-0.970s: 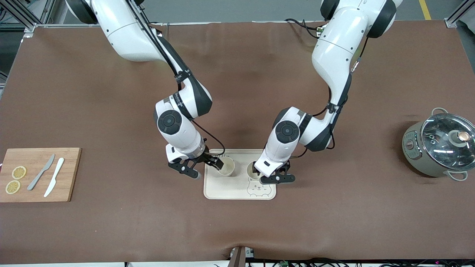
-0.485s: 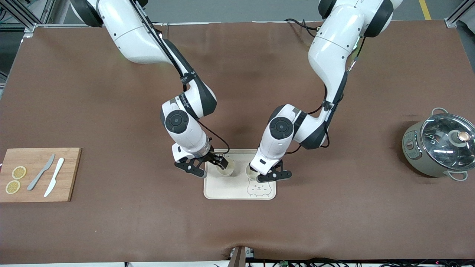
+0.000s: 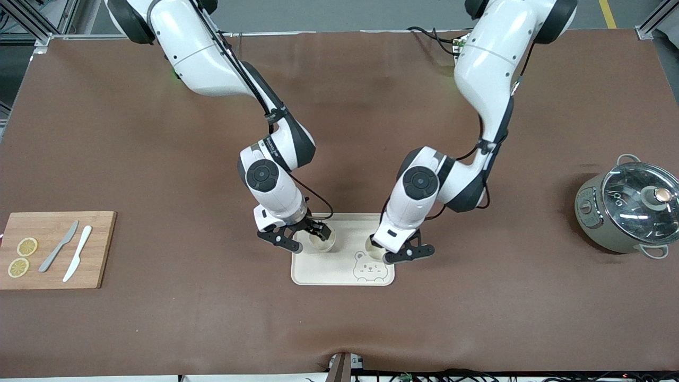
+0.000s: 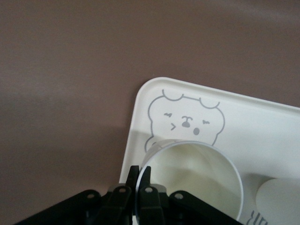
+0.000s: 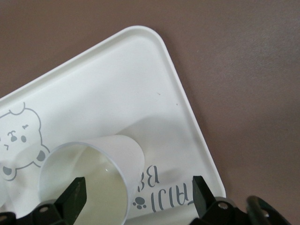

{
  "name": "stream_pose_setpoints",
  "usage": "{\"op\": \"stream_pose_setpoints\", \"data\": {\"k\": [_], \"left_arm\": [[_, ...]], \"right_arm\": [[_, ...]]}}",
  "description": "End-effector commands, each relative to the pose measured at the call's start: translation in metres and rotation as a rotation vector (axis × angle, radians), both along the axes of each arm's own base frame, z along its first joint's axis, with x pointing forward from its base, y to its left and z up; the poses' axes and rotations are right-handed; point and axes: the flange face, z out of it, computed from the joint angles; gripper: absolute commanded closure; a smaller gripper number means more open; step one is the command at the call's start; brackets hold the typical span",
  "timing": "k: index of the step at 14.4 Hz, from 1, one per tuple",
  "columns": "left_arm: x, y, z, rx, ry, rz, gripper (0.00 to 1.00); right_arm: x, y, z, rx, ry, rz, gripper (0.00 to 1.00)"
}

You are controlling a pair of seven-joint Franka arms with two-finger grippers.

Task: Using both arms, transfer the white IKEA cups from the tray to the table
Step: 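Close both grippers on the two white paper cups, then carry the cup with the left gripper toward the steel pot and lower it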

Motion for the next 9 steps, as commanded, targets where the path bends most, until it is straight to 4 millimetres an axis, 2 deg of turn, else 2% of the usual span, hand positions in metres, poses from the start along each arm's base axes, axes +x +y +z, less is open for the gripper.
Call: {"op": "stream_pose_setpoints", "data": {"k": [1, 6, 9], "left_arm": [[-0.026, 0.049, 0.052, 0.062, 0.075, -0.064, 1.00], [-0.036, 0.151, 0.111, 0.099, 0.126, -0.160, 1.00], [-0.044, 0.215, 0.124, 0.110, 0.130, -0.241, 1.00]], "right_arm": [[0.003, 0.005, -0.006, 0.005, -0.014, -0.014, 0.00], [0.001, 0.007, -0.010, 0.002, -0.011, -0.009, 0.00], [0.001, 0.007, -0.015, 0.004, -0.020, -0.010, 0.00]]}}
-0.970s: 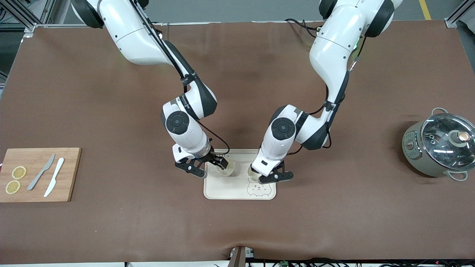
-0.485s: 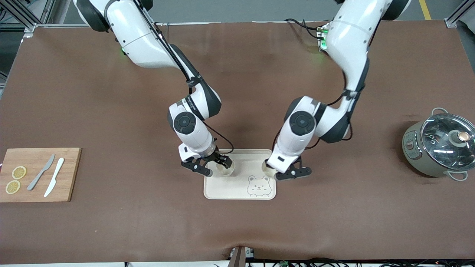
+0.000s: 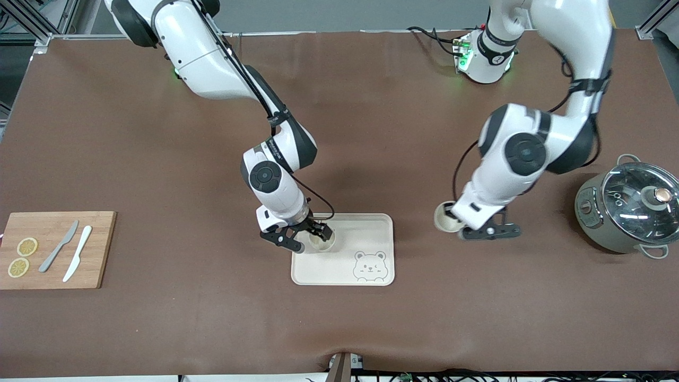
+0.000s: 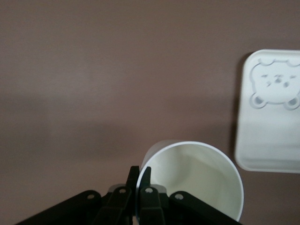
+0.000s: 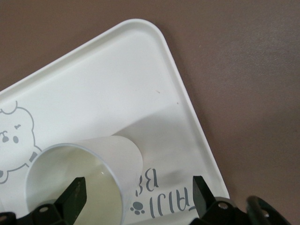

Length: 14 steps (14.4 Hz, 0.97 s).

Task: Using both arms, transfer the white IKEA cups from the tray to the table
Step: 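Carry the cup with the left gripper toward the steel pot and lower it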

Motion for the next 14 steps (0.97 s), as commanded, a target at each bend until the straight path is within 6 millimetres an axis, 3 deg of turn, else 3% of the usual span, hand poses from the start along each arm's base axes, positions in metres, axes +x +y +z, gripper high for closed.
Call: {"op": "stream_pose_setpoints", "data": {"k": [1, 4, 9, 11, 14], "left_arm": [[-0.026, 0.052, 0.012, 0.006, 0.014, -0.083, 1.00], [-0.052, 0.091, 0.001, 0.014, 0.057, -0.137, 1.00], [-0.101, 0.108, -0.012, 0.011, 0.044, -0.151, 1.00], [-0.117, 0.116, -0.022, 0.007, 0.031, -0.159, 1.00], [-0.138, 0.120, -0.057, -0.067, -0.031, -0.154, 1.00]], "right_arm": [[0.002, 0.007, -0.004, 0.006, -0.018, -0.010, 0.00], [0.001, 0.008, -0.005, 0.006, -0.017, -0.007, 0.00], [0.002, 0.007, -0.003, 0.006, -0.021, -0.007, 0.00], [0.002, 0.007, -0.004, 0.005, -0.020, -0.005, 0.14], [0.004, 0.005, -0.003, 0.004, -0.019, -0.003, 0.42]]}}
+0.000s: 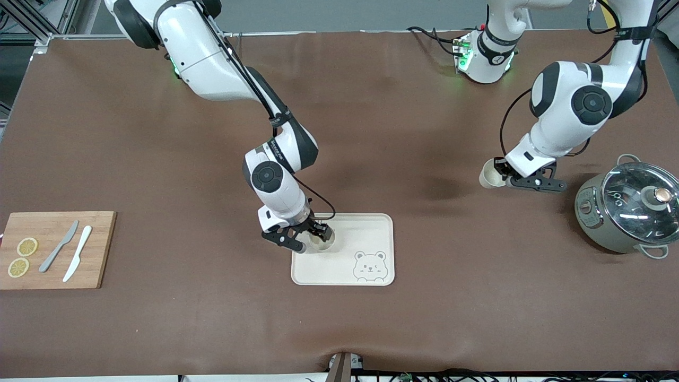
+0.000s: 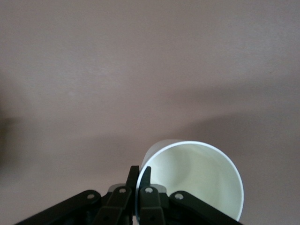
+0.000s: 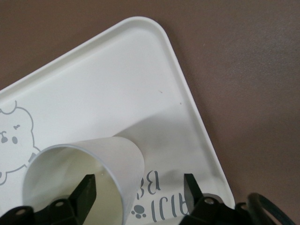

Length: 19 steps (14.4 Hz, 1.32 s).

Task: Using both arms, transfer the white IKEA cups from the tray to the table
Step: 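Carry the cup with the left gripper toward the steel pot and lower it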

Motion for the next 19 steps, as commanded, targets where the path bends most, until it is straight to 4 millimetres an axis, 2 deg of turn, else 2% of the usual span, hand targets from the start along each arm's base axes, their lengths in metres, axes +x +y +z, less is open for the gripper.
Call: {"op": "stream_pose_setpoints", "data": {"k": [1, 3, 6, 8, 12, 15, 19], "left_arm": [[-0.028, 0.010, -0.029, -0.064, -0.079, -0.003, 1.00], [-0.032, 0.017, -0.043, -0.073, -0.086, -0.017, 1.00], [-0.033, 0.034, -0.054, -0.066, -0.068, -0.045, 1.00], [-0.033, 0.041, -0.064, -0.074, -0.056, -0.044, 1.00], [-0.027, 0.045, -0.092, -0.085, -0.080, -0.044, 1.00], [-0.023, 0.046, -0.105, -0.079, -0.094, -0.039, 1.00], [-0.021, 0.047, -0.105, -0.079, -0.097, -0.037, 1.00]], "right_arm": [[0.005, 0.002, 0.001, 0.002, -0.010, -0.007, 0.50], [0.004, 0.002, 0.001, 0.001, -0.009, -0.005, 0.64], [0.005, 0.003, 0.001, 0.002, -0.010, -0.006, 0.76], [0.005, 0.003, 0.001, 0.002, -0.009, -0.008, 0.76], [0.005, 0.002, 0.001, -0.003, -0.007, -0.007, 0.76], [0.004, 0.001, 0.000, -0.026, -0.013, 0.010, 0.76], [0.003, 0.001, -0.001, -0.028, -0.014, 0.013, 0.97]]}}
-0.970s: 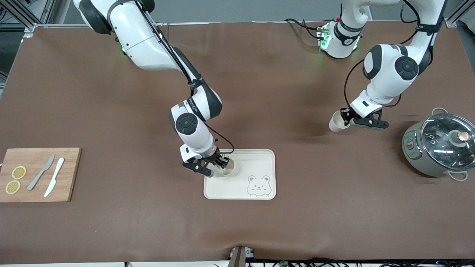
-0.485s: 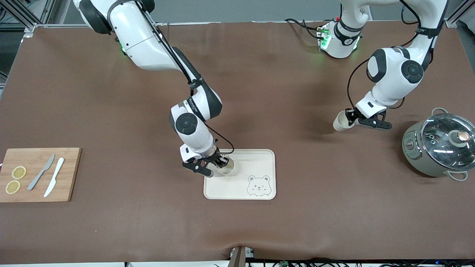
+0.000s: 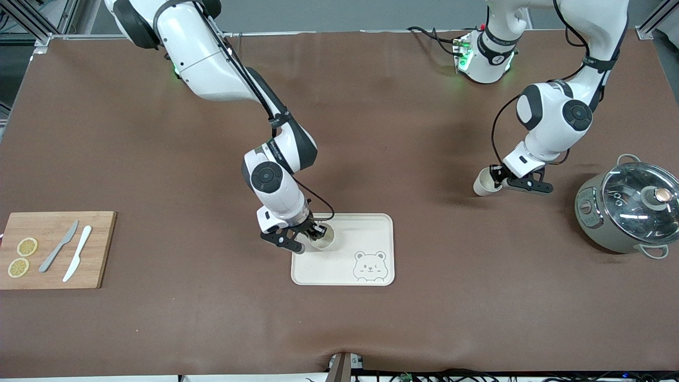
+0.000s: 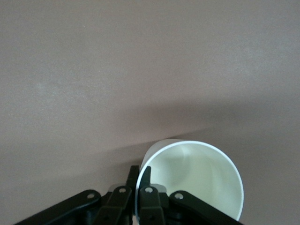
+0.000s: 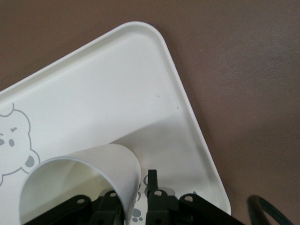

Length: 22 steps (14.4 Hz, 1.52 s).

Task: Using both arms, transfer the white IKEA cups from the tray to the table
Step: 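Carry the cup with the right gripper toward the cutting board while the left gripper releases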

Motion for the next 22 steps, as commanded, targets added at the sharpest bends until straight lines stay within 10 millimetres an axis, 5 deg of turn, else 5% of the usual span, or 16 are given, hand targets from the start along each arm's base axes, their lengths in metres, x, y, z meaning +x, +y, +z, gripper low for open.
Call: {"op": "stream_pose_setpoints", "data": {"k": [1, 12, 13, 14, 17, 22], "left_arm": [[0.003, 0.000, 0.002, -0.010, -0.015, -0.006, 1.00], [0.009, 0.000, -0.010, -0.002, -0.027, -0.012, 1.00], [0.011, 0.000, -0.008, -0.001, -0.034, -0.023, 0.57], [0.011, 0.000, -0.009, 0.001, -0.032, -0.035, 0.01], [0.012, -0.007, 0.001, -0.010, -0.044, -0.028, 0.00], [0.018, -0.016, 0.055, -0.057, 0.005, 0.007, 0.00]], "right_arm": [[0.002, 0.004, -0.001, -0.017, -0.012, 0.008, 1.00], [0.012, -0.007, 0.018, -0.008, -0.020, -0.002, 1.00], [0.016, -0.015, 0.021, -0.015, -0.007, -0.008, 1.00], [0.021, -0.024, 0.025, -0.018, -0.001, -0.008, 1.00], [0.031, -0.050, 0.052, -0.036, 0.016, 0.050, 1.00], [0.048, -0.115, 0.096, -0.067, 0.067, 0.112, 1.00]]}}
